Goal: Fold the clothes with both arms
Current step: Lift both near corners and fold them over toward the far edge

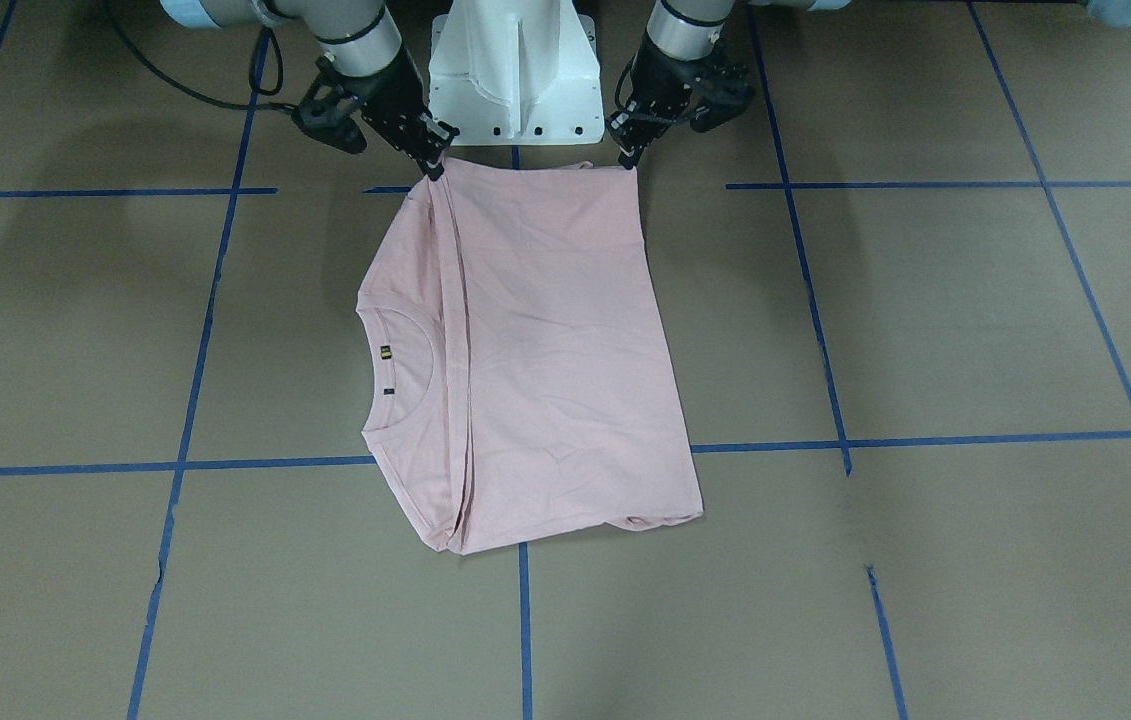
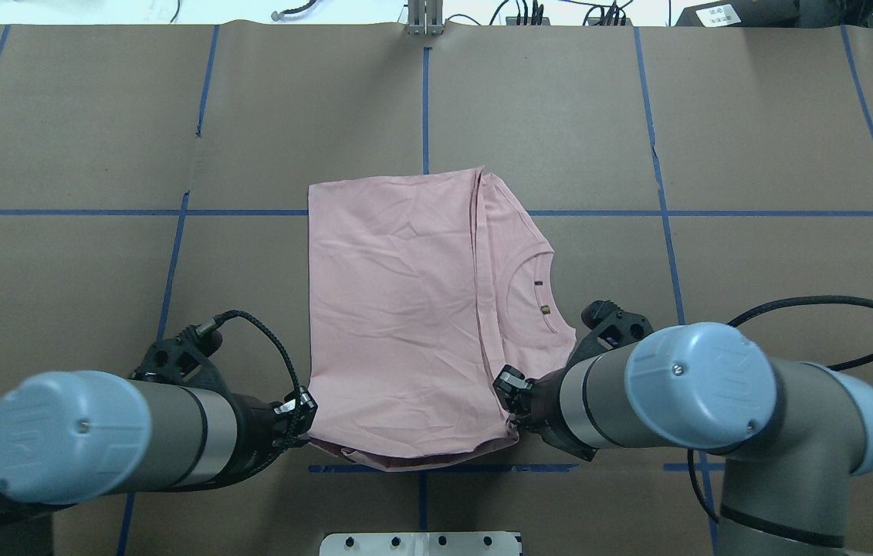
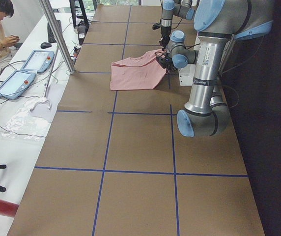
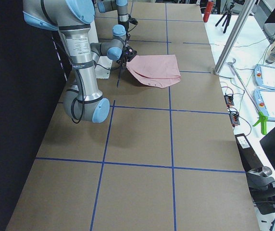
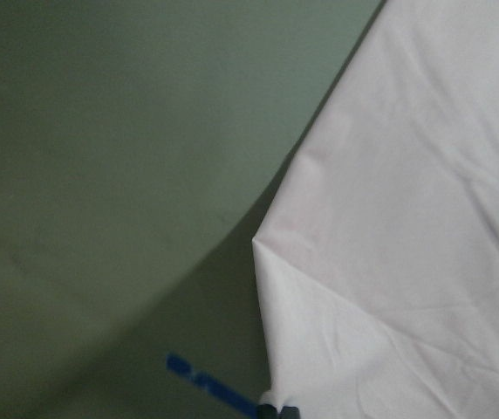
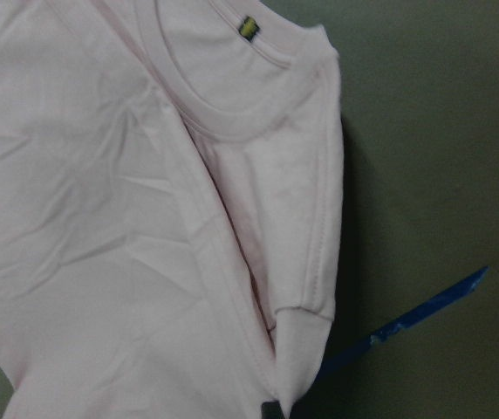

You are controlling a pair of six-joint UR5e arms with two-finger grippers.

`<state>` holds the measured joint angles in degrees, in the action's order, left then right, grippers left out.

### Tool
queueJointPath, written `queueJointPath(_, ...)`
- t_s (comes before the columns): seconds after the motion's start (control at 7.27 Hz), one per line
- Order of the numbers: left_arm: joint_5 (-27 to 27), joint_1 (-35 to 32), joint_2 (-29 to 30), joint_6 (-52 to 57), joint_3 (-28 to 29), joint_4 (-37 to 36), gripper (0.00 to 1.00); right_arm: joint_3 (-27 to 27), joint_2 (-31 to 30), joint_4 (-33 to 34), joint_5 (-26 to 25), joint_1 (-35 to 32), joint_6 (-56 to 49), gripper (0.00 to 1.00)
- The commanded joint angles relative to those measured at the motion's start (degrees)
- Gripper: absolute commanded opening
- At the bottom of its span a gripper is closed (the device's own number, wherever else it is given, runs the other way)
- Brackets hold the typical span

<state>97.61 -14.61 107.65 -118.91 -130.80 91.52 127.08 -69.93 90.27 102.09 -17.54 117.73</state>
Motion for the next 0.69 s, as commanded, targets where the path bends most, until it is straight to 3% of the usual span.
queueJointPath(0.0,1.26,-5.82,5.34,4.18,0.51,-3.45,0.0,-3.45,5.82,4.04,-0.14,-5.63,-0.22,0.0)
queueJointPath(0.14,1.09,-10.13,9.12,6.56,6.98,-3.19,0.0,-9.86,11.34,4.03,0.47,-11.15,-0.57,0.0)
queueJointPath(0.28,0.65,-13.13,11.59,11.11,13.31,-3.02,0.0,-12.62,12.53,3.25,0.56,-15.12,-3.01,0.0)
queueJointPath(0.55,-2.86,-15.52,11.79,22.61,16.53,-1.62,0.0,-22.6,17.43,-0.07,0.91,-17.96,-4.79,0.0)
